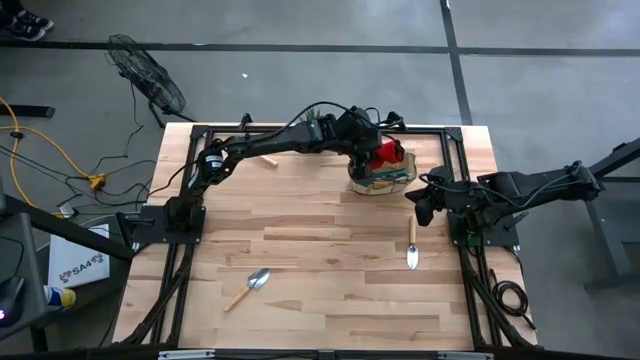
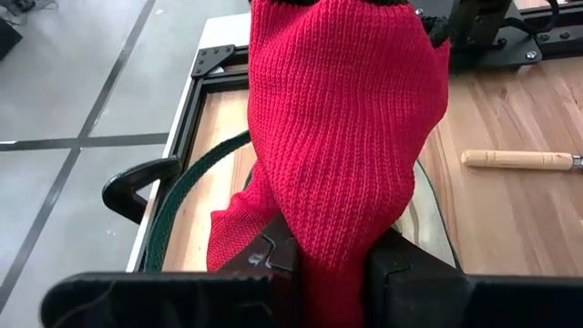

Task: Pick & Place Garden tools in Gardening bag
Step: Put the red gloves into the light brown gardening bag

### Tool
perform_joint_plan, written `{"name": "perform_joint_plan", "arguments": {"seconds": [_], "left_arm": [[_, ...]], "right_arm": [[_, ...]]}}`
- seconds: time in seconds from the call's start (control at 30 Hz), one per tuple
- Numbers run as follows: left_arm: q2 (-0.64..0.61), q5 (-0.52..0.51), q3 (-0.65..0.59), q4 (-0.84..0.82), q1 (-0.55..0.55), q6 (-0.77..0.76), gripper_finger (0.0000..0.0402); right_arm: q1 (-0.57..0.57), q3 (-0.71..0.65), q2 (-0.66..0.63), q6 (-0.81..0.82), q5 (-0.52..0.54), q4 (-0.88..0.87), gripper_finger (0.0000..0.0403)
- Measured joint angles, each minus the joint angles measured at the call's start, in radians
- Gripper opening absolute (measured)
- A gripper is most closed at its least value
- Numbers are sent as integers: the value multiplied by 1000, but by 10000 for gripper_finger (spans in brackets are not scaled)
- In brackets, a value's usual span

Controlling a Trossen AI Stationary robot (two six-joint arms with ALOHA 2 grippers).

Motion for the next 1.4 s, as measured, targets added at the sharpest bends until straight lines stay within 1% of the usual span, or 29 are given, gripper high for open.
{"name": "perform_joint_plan", "arguments": {"seconds": [0.07, 0.13, 0.2, 0.27, 0.53, 0.6, 0.8, 0.87, 0.97, 1.1, 1.4], "left_arm": [[24, 3, 2, 29, -1, 12, 41], [40, 19, -3, 0, -1, 10, 41], [62, -8, -3, 36, -2, 14, 41], [62, -32, -3, 15, -3, 13, 41], [60, -41, -2, 21, -2, -12, 45], [60, -44, -2, 22, -2, -14, 69], [60, -45, -2, 20, -2, -15, 174], [60, -49, -2, 19, -2, -15, 200], [60, -51, -2, 19, -2, -15, 227], [60, -51, -2, 16, -2, -16, 243], [59, -52, -1, -52, -3, -16, 245]], "right_arm": [[0, 0, 0, 0, 0, 0, 3], [0, 0, 0, 0, 0, 0, 3], [0, 0, 1, 0, 0, 1, 3], [0, 0, 2, 0, 0, 1, 3], [0, 0, 7, 0, -3, 7, 3], [1, 0, 7, 0, -4, 7, 3], [0, 0, 7, -2, -5, 8, 3], [0, 0, 7, -1, -7, 8, 3], [0, 0, 7, -2, -8, 8, 3], [0, 0, 7, -1, -8, 8, 3], [1, 0, 7, 0, -8, 8, 3]]}}
